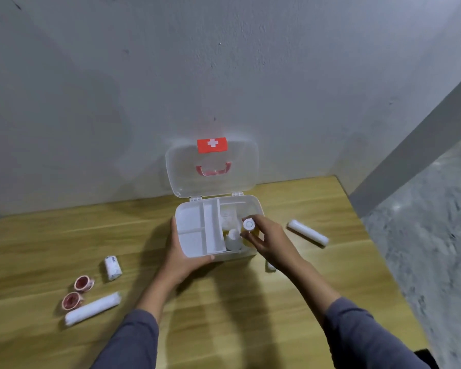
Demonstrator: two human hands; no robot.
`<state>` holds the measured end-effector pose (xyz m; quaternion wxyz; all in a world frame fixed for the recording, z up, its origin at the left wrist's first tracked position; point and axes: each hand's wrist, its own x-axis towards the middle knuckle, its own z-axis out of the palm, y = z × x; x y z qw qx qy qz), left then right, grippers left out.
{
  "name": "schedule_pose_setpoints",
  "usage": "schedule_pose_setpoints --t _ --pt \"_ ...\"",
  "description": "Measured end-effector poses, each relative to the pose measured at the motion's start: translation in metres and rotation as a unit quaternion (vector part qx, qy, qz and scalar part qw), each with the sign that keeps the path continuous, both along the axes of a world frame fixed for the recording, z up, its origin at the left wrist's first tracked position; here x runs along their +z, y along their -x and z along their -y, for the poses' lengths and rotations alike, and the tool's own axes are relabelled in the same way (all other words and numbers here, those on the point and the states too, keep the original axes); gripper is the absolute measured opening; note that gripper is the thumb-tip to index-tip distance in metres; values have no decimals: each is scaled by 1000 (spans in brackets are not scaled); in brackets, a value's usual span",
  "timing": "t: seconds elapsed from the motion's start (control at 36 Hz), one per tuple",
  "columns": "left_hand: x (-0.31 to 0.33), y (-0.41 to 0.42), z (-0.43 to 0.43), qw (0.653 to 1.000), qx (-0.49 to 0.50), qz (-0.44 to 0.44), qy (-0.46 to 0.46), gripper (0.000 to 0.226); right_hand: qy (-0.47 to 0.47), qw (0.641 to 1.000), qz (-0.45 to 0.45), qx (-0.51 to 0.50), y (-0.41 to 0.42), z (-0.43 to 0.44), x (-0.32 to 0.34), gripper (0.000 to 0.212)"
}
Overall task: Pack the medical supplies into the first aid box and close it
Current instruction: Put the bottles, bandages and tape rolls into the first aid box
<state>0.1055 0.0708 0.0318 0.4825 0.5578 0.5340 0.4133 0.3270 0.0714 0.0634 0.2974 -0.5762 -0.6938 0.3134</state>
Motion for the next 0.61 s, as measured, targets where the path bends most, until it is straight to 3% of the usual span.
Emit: schedule_pose_setpoints --t 0.17,0.42,0.61 --pt "-2 2 0 1000 -3 5 0 109 18 999 39 -21 -1 5 -13 27" --pt "-5 4 0 1000 -1 -5 2 109 11 1000 -16 -16 -23 9 -9 43" --pt "-9 3 -1 1000 6 -8 -13 107 9 982 4 -188 -60 3 -28 41"
